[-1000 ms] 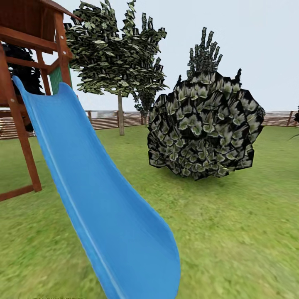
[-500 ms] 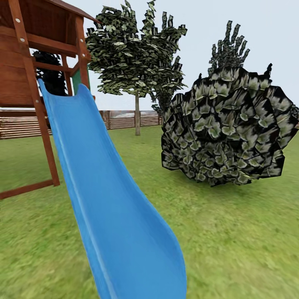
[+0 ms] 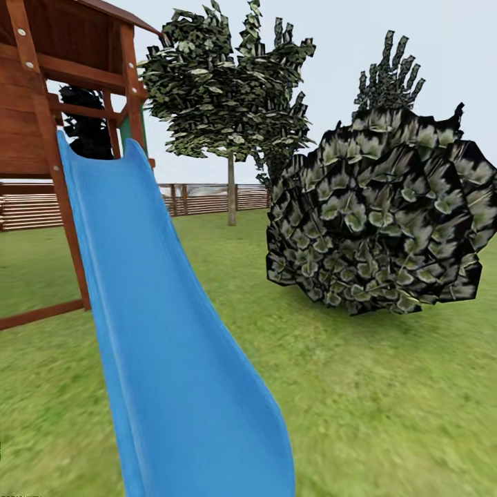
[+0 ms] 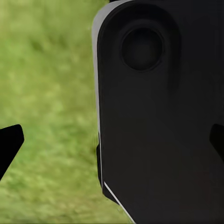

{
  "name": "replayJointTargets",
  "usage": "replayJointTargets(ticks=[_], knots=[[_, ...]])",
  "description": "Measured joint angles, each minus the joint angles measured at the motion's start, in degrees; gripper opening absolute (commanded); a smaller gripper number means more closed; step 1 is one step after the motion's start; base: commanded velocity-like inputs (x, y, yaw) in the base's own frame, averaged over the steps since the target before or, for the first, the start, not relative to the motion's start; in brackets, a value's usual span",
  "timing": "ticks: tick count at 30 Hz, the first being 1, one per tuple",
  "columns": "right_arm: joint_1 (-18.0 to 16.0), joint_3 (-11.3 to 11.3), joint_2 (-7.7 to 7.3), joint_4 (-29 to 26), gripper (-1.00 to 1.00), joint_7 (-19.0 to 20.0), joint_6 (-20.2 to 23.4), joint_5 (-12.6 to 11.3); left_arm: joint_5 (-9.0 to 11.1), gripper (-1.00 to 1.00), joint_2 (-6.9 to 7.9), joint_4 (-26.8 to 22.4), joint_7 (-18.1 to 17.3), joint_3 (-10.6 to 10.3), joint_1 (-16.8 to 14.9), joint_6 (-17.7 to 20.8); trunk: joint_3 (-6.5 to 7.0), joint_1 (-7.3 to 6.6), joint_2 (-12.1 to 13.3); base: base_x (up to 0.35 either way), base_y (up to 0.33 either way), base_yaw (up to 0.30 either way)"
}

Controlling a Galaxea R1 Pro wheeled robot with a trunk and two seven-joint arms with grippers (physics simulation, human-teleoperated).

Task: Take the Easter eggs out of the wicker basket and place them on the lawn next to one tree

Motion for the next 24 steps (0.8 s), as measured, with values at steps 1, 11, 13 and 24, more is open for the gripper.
replayJointTargets(ticks=[1, 11, 13, 24], knots=[[0.02, 0.01, 0.00, 0.00, 1.00, -0.02, 0.00, -0.02, 0.00, 1.00, 0.00, 0.00, 0.00, 0.00, 0.00, 0.00, 0.00, 0.00, 0.00, 0.187, -0.284, 0.230], [0.03, 0.12, 0.00, 0.00, 1.00, -0.02, 0.00, 0.16, 0.00, 1.00, 0.00, 0.00, 0.00, 0.00, 0.00, 0.00, 0.00, 0.00, 0.00, 0.187, -0.284, 0.103], [0.02, 0.13, 0.00, 0.00, 1.00, 0.01, 0.00, 0.18, 0.00, 1.00, 0.00, 0.00, 0.00, 0.00, 0.00, 0.00, 0.00, 0.00, 0.00, 0.187, -0.284, 0.003], [0.03, 0.14, 0.00, 0.00, 1.00, -0.03, 0.01, 0.18, 0.00, 1.00, 0.00, 0.00, 0.00, 0.00, 0.00, 0.00, 0.00, 0.00, 0.00, 0.187, -0.284, 0.023]])
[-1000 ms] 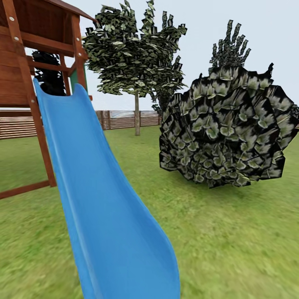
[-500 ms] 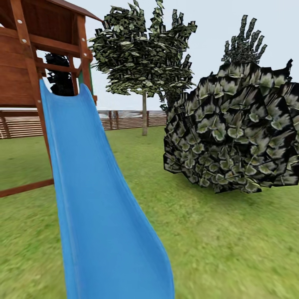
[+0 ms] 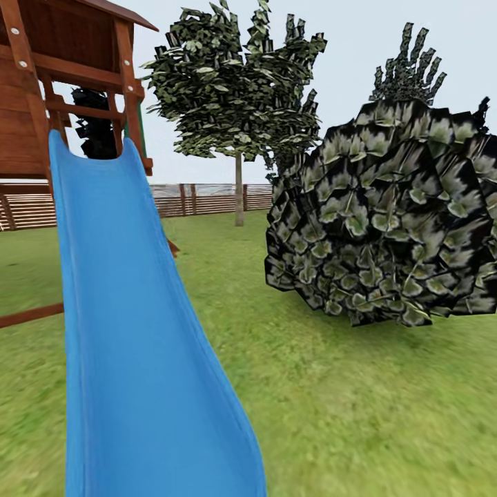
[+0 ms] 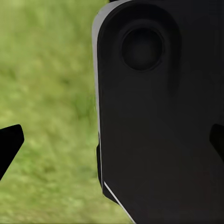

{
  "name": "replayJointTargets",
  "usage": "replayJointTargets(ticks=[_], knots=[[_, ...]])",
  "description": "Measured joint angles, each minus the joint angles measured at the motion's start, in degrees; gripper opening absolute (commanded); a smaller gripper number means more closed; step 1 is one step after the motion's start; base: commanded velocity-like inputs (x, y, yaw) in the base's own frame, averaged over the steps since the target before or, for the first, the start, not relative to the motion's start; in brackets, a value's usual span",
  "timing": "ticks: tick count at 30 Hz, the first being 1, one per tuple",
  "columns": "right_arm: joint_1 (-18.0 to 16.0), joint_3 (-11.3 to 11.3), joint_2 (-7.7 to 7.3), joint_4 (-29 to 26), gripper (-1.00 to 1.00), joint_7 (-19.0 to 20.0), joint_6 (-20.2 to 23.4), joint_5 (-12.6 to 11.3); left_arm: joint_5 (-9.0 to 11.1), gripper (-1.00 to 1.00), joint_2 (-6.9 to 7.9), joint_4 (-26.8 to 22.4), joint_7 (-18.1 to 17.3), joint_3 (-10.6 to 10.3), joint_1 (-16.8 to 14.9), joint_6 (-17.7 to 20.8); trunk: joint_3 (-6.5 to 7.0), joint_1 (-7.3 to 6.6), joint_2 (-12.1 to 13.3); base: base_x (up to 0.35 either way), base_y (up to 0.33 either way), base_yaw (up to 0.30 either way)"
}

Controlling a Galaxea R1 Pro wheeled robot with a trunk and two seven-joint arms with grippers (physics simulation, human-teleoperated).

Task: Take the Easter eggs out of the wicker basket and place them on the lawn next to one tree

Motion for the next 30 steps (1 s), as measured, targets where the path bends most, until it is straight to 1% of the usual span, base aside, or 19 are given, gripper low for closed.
replayJointTargets(ticks=[7, 20, 23, 30], knots=[[-0.01, 0.00, 0.08, 0.00, 1.00, 0.00, -0.01, 0.00, 0.00, 1.00, 0.00, 0.00, 0.00, -0.04, 0.00, 0.00, 0.00, 0.00, 0.00, 0.187, -0.284, 0.173], [-0.02, 0.08, 0.09, 0.00, 1.00, 0.00, 0.06, 0.09, 0.00, 1.00, 0.00, 0.00, 0.00, -0.02, 0.00, 0.00, 0.00, 0.00, 0.00, 0.187, -0.284, 0.011], [-0.01, 0.08, 0.09, 0.00, 1.00, 0.16, 0.00, 0.11, 0.00, 1.00, 0.00, 0.00, 0.00, 0.00, 0.00, 0.00, 0.06, 0.00, 0.00, 0.187, -0.284, -0.158], [-0.05, 0.08, 0.09, 0.00, 1.00, 0.39, -0.01, 0.13, 0.00, 1.00, 0.00, 0.00, 0.00, -0.03, 0.01, 0.00, 0.35, 0.00, -0.01, 0.187, -0.284, -0.264]])
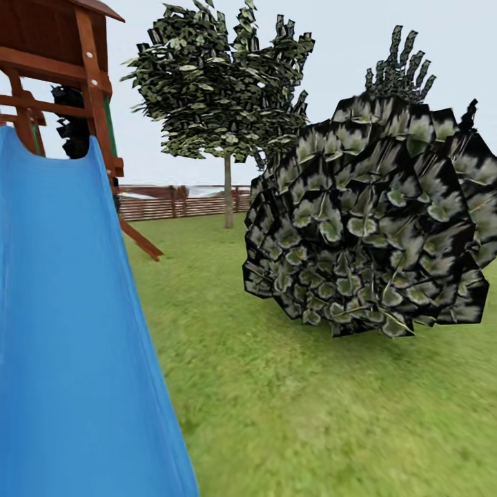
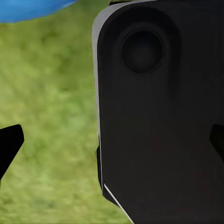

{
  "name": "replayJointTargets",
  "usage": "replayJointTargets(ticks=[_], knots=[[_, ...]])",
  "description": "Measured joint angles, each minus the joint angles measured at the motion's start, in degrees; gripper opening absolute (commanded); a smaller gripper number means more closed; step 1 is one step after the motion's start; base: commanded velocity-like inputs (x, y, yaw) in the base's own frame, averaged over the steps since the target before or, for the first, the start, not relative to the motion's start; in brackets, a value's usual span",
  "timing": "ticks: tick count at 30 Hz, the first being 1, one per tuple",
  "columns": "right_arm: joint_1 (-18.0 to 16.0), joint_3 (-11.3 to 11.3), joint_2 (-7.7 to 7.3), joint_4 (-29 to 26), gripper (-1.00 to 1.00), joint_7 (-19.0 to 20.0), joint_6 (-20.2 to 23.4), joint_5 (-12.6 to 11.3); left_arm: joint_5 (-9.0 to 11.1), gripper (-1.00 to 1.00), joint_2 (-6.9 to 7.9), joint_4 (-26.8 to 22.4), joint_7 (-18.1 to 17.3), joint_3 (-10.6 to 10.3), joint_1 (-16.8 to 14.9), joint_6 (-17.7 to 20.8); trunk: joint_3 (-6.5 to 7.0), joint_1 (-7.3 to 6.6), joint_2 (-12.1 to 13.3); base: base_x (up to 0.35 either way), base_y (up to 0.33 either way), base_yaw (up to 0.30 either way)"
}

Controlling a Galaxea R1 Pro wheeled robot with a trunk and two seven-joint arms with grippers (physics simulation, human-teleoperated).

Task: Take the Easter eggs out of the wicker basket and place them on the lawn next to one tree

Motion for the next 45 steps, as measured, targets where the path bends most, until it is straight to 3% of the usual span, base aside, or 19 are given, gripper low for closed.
replayJointTargets(ticks=[9, 45], knots=[[0.04, 0.00, 0.00, 0.01, 1.00, -0.05, 0.05, -0.02, 0.00, 1.00, 0.00, 0.00, 0.00, 0.03, -0.01, 0.00, 0.30, 0.00, 0.01, 0.187, -0.284, -0.172], [0.05, 0.04, 0.00, 0.01, 1.00, -0.13, 0.09, -0.01, 0.00, 1.00, 0.00, 0.00, 0.00, -0.03, -0.01, 0.00, 0.31, 0.00, 0.01, 0.187, -0.284, 0.003]])
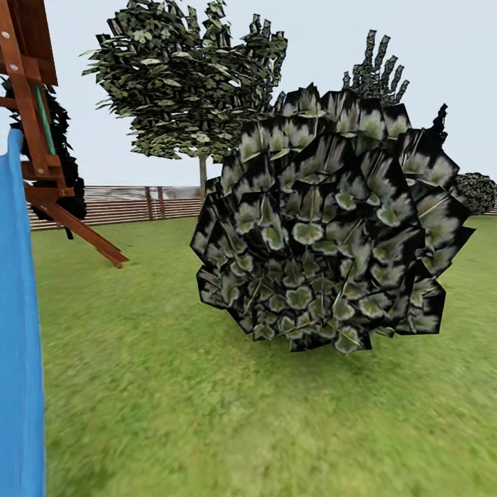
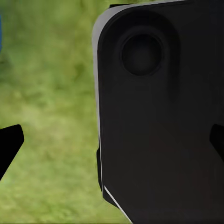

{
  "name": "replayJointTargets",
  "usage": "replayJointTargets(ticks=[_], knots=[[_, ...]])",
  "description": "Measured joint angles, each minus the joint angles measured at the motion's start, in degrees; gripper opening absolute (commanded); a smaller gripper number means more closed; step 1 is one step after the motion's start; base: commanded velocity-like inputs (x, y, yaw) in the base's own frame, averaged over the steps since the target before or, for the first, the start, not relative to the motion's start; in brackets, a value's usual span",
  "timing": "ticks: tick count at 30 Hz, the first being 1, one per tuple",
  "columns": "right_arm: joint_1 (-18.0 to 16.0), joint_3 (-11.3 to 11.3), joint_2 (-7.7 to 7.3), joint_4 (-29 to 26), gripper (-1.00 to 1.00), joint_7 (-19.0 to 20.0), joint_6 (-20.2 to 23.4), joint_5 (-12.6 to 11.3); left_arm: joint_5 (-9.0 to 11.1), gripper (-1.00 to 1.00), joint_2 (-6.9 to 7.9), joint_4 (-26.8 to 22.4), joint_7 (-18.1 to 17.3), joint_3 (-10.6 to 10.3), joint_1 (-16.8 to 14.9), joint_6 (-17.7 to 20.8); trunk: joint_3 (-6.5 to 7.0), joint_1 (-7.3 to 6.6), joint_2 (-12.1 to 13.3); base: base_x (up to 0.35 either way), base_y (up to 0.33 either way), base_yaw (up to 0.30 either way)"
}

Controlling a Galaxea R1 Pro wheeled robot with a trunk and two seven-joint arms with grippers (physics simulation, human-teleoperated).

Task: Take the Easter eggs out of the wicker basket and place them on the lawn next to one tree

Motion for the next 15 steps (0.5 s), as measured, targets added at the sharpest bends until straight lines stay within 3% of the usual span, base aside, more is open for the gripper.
replayJointTargets(ticks=[11, 15], knots=[[-0.05, -0.04, 0.09, 0.00, 1.00, -0.02, -0.09, -0.01, 0.00, 1.00, 0.00, 0.00, 0.00, 0.02, 0.00, 0.00, 0.00, 0.00, 0.00, 0.187, -0.284, 0.257], [-0.04, 0.02, 0.09, 0.00, 1.00, 0.00, -0.02, 0.01, 0.00, 1.00, 0.00, 0.00, 0.00, 0.01, 0.00, 0.00, 0.00, 0.00, 0.00, 0.187, -0.284, 0.086]])
